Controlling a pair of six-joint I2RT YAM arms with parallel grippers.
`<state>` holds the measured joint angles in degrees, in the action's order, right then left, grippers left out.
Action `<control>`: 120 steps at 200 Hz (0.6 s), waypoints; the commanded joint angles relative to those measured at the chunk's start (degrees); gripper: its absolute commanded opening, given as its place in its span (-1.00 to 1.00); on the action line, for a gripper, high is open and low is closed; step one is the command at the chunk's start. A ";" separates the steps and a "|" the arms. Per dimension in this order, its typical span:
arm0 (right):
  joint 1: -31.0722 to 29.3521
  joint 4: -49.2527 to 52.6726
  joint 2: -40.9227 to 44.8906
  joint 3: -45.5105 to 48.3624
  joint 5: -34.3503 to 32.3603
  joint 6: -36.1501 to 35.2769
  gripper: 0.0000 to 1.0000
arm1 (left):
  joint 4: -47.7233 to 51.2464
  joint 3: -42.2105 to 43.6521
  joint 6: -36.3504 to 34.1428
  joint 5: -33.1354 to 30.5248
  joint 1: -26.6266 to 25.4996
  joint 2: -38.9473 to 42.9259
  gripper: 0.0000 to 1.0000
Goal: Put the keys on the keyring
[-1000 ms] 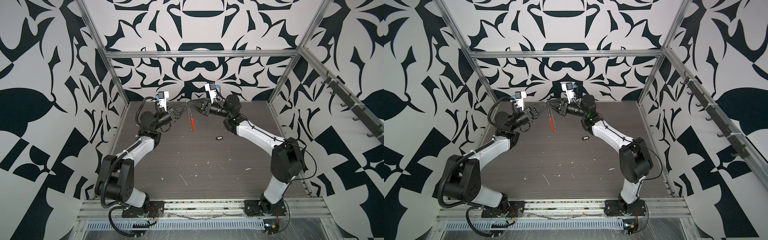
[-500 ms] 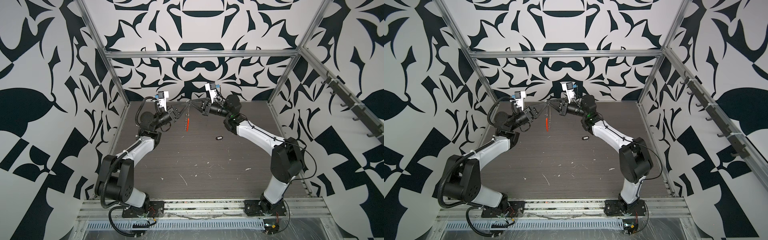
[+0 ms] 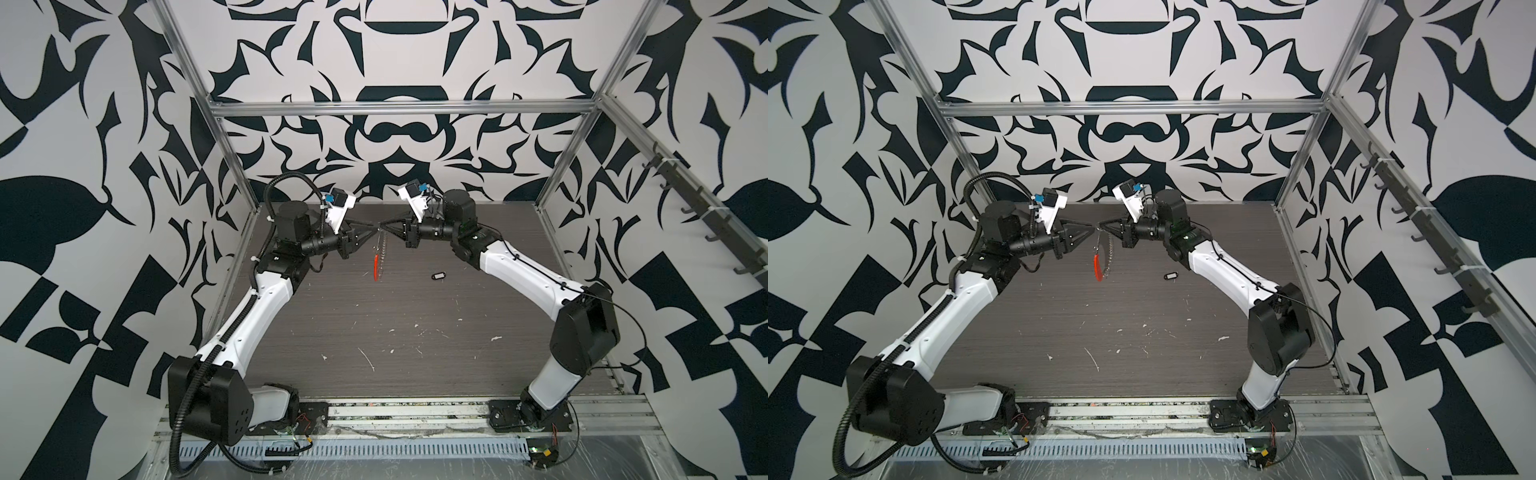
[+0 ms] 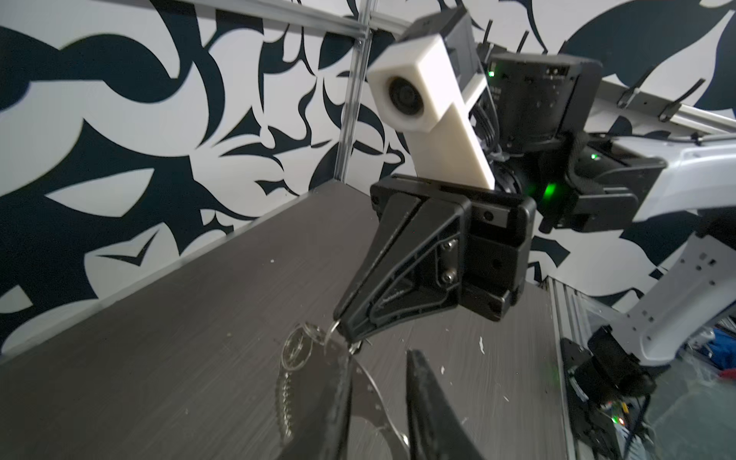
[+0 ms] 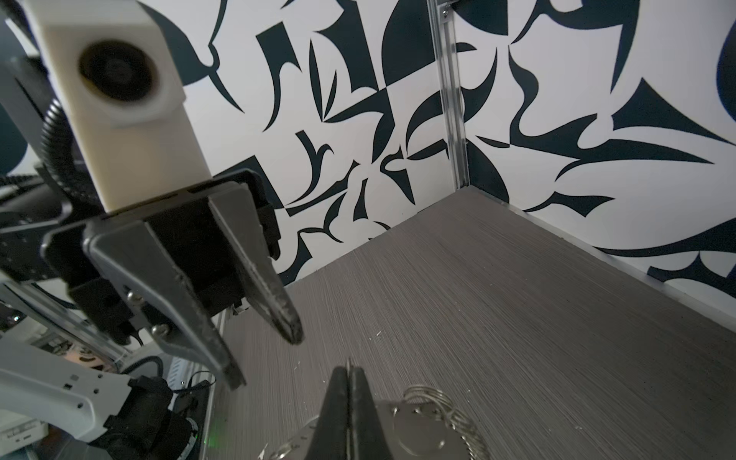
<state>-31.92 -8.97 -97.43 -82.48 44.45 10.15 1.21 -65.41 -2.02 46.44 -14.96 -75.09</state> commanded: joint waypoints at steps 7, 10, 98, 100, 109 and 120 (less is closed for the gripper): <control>-1.04 0.88 2.68 -3.16 0.73 -4.86 -1.00 | 19.28 -4.82 -16.95 0.49 0.63 -2.46 -0.56; -1.11 0.86 2.68 -3.17 0.87 -4.91 -1.00 | 20.04 -5.26 -17.36 0.53 0.78 -2.84 -0.56; -1.92 1.38 3.04 -3.29 2.28 -5.02 -1.00 | 24.33 -10.27 -18.28 6.06 2.92 -7.05 -0.64; -1.92 1.34 3.04 -3.28 2.28 -5.00 -1.00 | 24.31 -10.27 -18.28 6.15 2.96 -7.06 -0.64; -1.96 1.06 2.95 -3.23 2.48 -4.69 -1.00 | 24.19 -10.20 -18.07 6.62 3.22 -7.06 -0.64; -2.04 0.74 2.78 -3.39 2.83 -4.28 -1.00 | 24.06 -10.19 -17.86 7.16 3.35 -6.93 -0.62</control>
<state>-33.54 -4.93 -97.43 -82.74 45.25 5.80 23.22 -73.87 -19.09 50.39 -12.19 -81.93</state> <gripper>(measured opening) 0.047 0.186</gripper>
